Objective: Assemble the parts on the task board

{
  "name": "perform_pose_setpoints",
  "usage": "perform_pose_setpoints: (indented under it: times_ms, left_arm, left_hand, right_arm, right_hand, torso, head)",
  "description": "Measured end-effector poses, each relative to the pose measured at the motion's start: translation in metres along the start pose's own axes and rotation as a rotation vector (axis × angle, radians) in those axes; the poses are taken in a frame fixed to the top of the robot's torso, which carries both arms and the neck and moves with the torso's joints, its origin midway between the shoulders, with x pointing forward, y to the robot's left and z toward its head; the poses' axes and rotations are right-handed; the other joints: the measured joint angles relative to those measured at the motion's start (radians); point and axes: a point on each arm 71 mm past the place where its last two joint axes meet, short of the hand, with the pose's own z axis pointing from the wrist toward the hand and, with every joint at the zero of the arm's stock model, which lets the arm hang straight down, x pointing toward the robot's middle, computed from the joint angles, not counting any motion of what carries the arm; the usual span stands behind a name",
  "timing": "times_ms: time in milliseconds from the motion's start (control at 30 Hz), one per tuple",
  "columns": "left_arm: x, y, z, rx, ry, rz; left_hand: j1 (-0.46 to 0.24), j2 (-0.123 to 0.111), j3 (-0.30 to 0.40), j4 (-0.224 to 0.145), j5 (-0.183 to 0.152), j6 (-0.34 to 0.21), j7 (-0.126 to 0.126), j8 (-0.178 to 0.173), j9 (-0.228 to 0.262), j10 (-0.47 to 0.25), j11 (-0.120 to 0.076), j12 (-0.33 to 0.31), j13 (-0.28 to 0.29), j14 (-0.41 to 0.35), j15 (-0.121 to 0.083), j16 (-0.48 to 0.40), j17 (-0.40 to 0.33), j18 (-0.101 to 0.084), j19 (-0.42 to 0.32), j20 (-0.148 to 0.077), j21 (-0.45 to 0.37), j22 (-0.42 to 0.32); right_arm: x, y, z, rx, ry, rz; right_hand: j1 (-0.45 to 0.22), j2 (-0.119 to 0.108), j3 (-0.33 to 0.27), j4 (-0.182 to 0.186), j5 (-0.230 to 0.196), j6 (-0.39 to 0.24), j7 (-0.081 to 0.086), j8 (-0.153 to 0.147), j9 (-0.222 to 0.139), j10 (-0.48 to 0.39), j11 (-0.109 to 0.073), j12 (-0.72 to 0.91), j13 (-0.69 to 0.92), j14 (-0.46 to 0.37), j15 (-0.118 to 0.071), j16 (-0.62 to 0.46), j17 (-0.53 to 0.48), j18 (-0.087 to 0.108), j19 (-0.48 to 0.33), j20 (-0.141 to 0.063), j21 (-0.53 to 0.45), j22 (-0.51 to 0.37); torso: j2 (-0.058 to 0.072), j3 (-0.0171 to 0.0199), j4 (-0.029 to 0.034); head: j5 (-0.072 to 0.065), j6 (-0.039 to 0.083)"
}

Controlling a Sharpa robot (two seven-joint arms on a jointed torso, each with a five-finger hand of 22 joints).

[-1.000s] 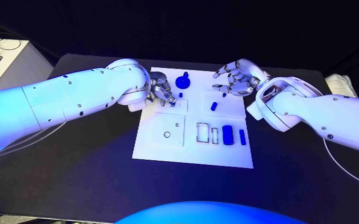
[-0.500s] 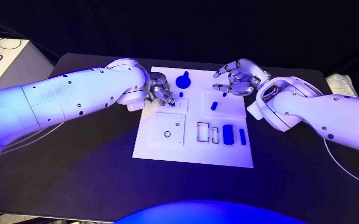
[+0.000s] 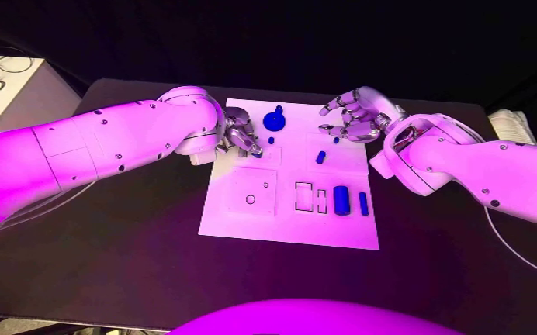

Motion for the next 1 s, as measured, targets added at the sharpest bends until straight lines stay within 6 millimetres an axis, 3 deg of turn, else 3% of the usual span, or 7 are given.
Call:
perform_pose_setpoints:
  times_ms: [433,1000]
  left_arm:
    - [0.0004,-0.0032,0.0014,0.0,0.016,0.018]
    - [0.001,-0.0082,0.008,-0.013,0.036,0.044]
  left_hand:
    - [0.0,0.0,0.0,0.0,0.006,0.0,0.0,0.0,0.005,0.006,-0.002,0.004,0.0,0.0,0.0,0.008,0.0,0.0,0.007,0.0,0.004,0.009]
    - [-0.058,0.039,0.0,0.0,0.006,0.027,-0.023,0.02,0.015,0.054,-0.021,0.032,0.032,-0.004,-0.011,0.041,0.0,0.0,0.011,-0.004,0.004,0.009]
  right_arm:
    - [0.0001,-0.0006,-0.0001,0.002,0.0,0.0]
    - [0.0001,-0.0005,-0.0001,0.002,-0.001,0.003]
  right_hand:
    - [0.0,0.0,0.0,0.0,0.0,0.0,0.0,0.0,0.0,0.0,0.0,0.0,0.0,0.0,0.0,0.0,0.0,0.0,0.0,0.0,0.0,0.0]
    - [0.0,0.0,0.004,0.004,0.004,0.0,0.0,0.0,-0.001,0.0,0.0,0.0,0.0,0.0,0.0,-0.004,0.0,0.0,0.0,0.0,0.0,0.0]
  torso:
    - [0.0,0.0002,-0.0002]
    - [-0.001,0.0003,-0.0011]
  head:
    - [-0.001,-0.004]
    - [-0.002,-0.009]
